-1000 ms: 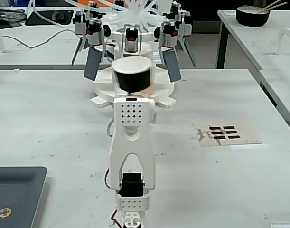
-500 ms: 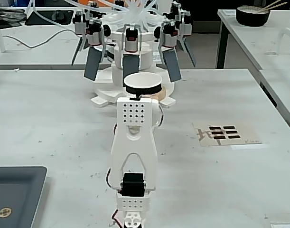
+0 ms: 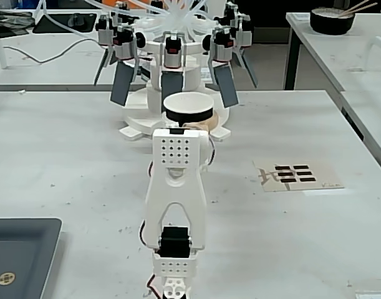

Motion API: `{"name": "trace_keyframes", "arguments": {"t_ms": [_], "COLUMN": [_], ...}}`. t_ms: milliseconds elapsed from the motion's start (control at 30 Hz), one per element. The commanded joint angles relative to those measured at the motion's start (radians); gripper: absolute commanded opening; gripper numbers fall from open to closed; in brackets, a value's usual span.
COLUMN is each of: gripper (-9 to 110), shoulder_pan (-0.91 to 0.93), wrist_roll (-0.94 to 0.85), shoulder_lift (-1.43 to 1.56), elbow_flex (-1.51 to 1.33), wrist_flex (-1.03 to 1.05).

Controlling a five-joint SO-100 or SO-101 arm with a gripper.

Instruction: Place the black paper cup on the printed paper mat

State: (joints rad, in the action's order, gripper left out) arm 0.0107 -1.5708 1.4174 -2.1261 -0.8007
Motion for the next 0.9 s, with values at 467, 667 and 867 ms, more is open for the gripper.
{"name": "trace_keyframes", "arguments": {"t_ms": [467,667,867], "gripper": [12,11,11], "shoulder_pan": [-0.002,-0.002,-0.002], "wrist_roll": [0.003,-0.002,-0.002], "shoulder_lift": [0.416,0.512,0.601], "elbow_flex": [-0.331,-0.451,-0.580], "wrist_flex": [-0.041,-0.077,-0.141]}}
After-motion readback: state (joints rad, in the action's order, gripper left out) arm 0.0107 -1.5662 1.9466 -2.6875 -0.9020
